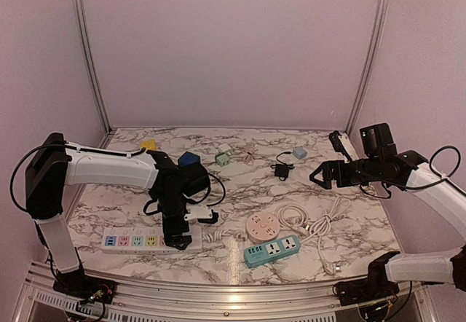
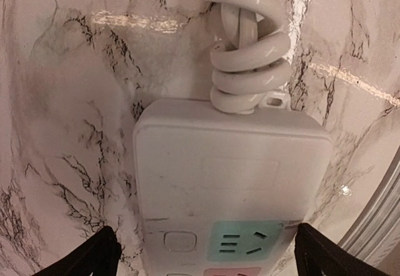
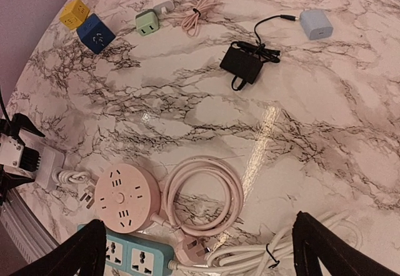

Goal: Insert the plug
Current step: Move the socket to the center of the board.

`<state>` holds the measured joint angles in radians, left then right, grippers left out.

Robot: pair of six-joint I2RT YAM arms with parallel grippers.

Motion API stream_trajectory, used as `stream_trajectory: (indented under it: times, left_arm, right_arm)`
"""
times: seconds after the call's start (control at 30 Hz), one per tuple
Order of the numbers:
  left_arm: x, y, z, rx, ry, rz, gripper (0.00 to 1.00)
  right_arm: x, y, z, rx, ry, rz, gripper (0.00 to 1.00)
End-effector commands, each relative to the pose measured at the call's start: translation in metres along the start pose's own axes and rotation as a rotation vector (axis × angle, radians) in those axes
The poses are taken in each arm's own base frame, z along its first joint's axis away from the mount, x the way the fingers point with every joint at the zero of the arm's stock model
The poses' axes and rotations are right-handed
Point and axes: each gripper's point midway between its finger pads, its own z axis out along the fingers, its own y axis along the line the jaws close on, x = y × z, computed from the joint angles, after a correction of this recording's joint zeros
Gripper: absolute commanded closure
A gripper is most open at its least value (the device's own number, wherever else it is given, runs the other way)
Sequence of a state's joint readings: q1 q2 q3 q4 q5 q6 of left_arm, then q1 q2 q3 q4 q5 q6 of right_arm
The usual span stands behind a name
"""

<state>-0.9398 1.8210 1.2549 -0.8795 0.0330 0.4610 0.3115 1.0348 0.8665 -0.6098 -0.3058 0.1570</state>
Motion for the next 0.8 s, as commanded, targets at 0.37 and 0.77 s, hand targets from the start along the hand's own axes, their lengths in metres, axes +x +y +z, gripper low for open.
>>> stream_trajectory:
  times: [0.37,0.77]
  left_arm:
    - [0.008,0.022,0.020,-0.100,0.092,-0.012,0.05]
    - [0.021,0.024,0.036,-0.136,0.104,-0.055,0.12]
  right_arm:
    - [-0.012,0.009,-0.005,-0.025,-0.039,-0.015,0.01]
    - [-0.036,0.023,-0.003,-0.058,-0.116,0.061,0.02]
